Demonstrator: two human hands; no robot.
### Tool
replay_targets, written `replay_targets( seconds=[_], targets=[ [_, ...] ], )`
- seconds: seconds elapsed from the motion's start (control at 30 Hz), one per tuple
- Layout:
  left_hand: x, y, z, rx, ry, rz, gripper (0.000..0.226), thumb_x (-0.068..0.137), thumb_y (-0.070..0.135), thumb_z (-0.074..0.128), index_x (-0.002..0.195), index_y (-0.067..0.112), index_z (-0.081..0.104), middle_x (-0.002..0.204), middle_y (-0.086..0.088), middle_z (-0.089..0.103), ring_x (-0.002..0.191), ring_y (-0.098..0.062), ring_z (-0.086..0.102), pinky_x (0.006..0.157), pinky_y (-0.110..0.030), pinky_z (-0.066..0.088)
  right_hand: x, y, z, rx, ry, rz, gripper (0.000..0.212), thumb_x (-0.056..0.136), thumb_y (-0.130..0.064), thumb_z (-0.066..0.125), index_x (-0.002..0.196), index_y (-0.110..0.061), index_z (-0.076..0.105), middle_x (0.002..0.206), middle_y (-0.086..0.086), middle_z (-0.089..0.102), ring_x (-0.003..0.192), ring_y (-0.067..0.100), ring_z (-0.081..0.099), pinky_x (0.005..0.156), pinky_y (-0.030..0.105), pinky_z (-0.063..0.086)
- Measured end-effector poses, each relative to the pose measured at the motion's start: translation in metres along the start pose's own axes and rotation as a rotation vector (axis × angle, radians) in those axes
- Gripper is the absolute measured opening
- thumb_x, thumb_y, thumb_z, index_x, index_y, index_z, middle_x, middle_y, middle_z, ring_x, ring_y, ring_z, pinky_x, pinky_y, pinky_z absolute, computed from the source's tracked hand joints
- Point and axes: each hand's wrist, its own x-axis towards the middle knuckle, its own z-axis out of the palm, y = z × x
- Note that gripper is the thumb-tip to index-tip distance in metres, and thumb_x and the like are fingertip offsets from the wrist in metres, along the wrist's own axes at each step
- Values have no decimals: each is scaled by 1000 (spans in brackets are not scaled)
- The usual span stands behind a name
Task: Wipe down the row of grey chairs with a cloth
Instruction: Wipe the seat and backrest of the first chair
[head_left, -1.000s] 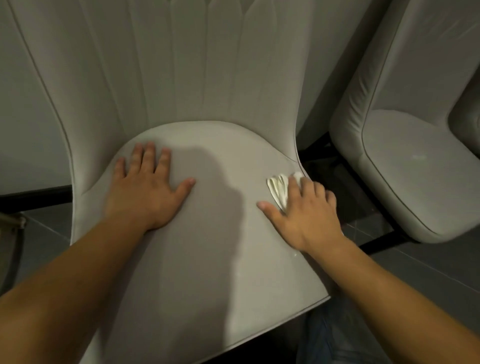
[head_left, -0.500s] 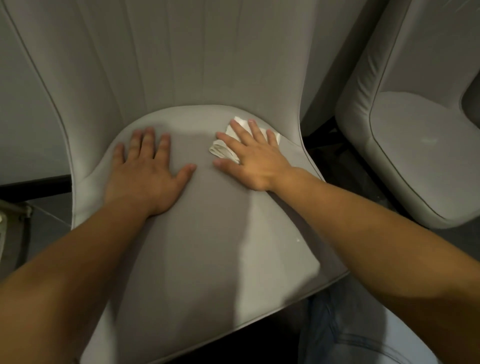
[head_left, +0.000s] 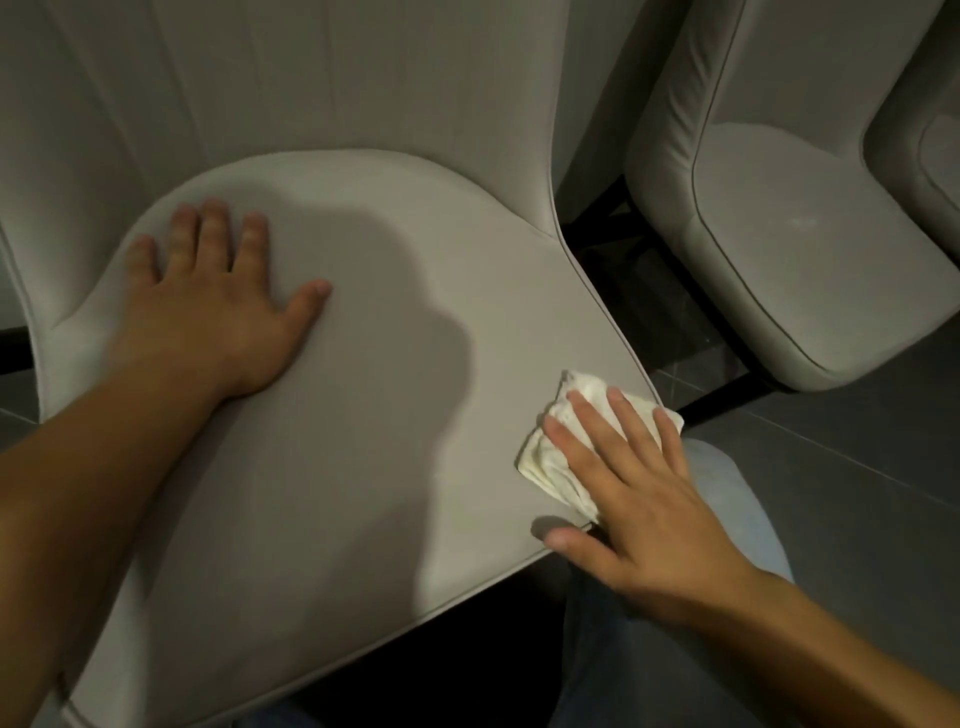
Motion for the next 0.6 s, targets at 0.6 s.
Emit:
replay_targets(
  seconds=[0.6],
  targets=[
    [-25,-6,-18,-16,-195,84,102,73,86,-12,156,26,-6,164,-4,-9,149,-22,-11,118,-48,-1,189,2,-22,3,18,84,78,83,-86,7,153,-51,10,167,-12,1,153,20,-6,119,53,-8]
  ],
)
